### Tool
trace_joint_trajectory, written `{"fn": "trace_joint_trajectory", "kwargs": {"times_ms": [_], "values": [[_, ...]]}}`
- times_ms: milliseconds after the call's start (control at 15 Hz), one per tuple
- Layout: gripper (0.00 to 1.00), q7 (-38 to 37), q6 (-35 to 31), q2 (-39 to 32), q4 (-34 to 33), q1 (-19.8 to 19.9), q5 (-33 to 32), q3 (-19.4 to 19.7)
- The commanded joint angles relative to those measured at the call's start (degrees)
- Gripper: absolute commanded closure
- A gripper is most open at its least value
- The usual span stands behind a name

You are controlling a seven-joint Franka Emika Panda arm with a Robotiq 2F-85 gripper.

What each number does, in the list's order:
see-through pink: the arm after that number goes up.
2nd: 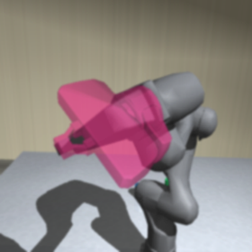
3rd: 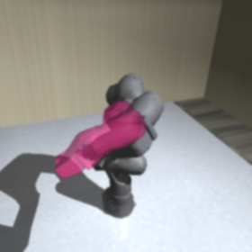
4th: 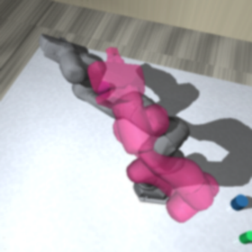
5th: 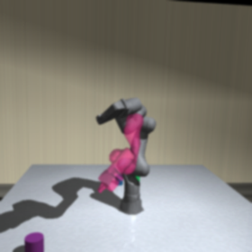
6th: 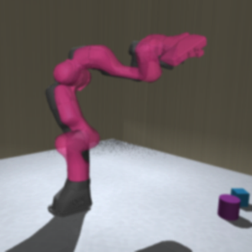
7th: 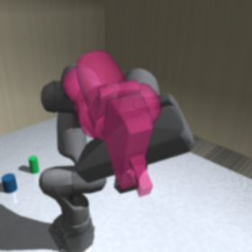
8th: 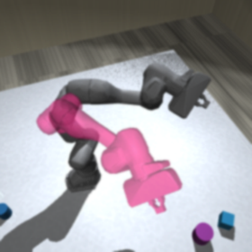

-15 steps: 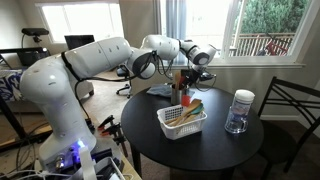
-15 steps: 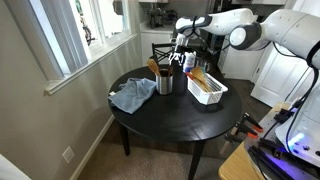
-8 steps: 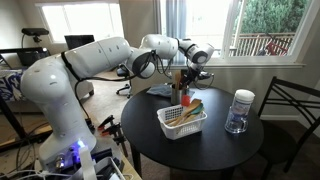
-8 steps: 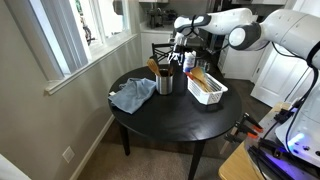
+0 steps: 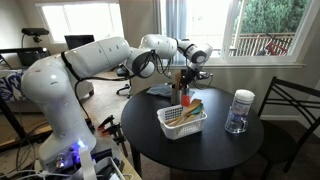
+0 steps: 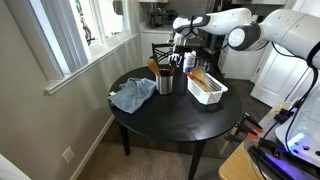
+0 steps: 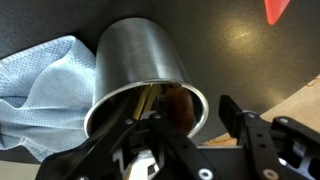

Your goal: Put the wooden spoon inside the white container

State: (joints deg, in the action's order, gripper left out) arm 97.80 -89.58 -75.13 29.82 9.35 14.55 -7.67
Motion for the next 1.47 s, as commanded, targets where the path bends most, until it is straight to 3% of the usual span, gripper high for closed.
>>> {"fn": "trace_joint_trajectory", "kwargs": {"times_ms": [0,200,400,867,933,1000,1067,1400], "values": [[0.74,1.18,1.54,-0.86,-2.10,-0.34,-1.25,0.59],[0.91,1.26,1.47,-0.88,-2.09,-0.35,-1.22,0.80],[0.96,1.31,1.20,-0.80,-2.17,-0.24,-1.07,0.84],[0.93,2.07,0.43,1.19,-3.17,-0.26,-1.23,1.09],[0.93,1.32,3.38,-2.17,-10.33,-0.31,-2.48,-0.01],[0.93,1.24,3.93,-1.70,-11.39,-0.55,-2.92,0.19],[0.93,2.24,1.95,2.06,-6.22,-0.68,-2.47,1.57],[0.93,1.90,6.07,5.44,-8.73,-2.46,-7.64,3.33]]}}
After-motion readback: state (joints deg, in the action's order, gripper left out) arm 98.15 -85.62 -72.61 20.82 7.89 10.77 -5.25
